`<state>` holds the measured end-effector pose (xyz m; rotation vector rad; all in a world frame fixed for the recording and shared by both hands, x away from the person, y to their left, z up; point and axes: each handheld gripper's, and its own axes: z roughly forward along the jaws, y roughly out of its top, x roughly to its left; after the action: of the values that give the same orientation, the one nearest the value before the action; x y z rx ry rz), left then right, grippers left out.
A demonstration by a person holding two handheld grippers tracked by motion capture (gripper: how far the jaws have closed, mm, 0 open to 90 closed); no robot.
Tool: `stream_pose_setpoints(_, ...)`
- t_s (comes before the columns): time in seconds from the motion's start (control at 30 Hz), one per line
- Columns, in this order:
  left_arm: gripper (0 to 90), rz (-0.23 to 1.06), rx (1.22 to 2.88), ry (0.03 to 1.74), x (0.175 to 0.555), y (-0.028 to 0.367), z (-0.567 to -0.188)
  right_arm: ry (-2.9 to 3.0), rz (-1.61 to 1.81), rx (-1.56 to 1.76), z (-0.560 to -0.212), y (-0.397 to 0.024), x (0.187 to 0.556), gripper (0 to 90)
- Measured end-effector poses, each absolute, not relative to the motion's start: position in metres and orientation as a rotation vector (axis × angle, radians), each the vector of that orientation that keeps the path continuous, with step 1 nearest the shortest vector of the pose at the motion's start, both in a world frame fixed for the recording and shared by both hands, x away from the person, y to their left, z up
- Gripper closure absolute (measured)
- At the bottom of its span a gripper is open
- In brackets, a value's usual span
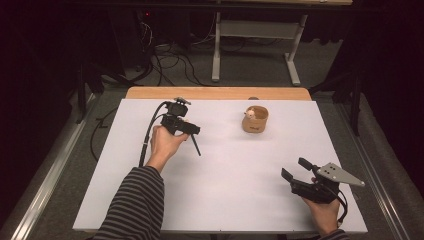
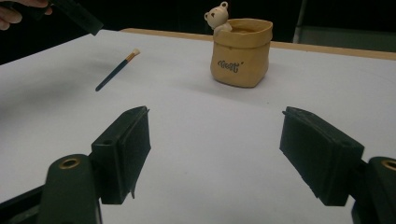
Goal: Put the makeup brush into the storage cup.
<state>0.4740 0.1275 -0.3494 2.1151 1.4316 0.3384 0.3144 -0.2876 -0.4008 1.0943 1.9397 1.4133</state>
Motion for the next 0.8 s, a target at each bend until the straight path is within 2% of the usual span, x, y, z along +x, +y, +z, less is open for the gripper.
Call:
stream_pose_setpoints(0.37,21.5,0.301,2.146,1.488,0.48,0.125,-0.358,1.941,1.413,1.095,-0.401,-0.287,0.314,26.1)
stream_pose_setpoints(0.8,24.8,0.264,2.183,1.527,0.486,0.12,-0.369,1.943,1.42,1.094,-0.401,-0.288,0.314,26.0)
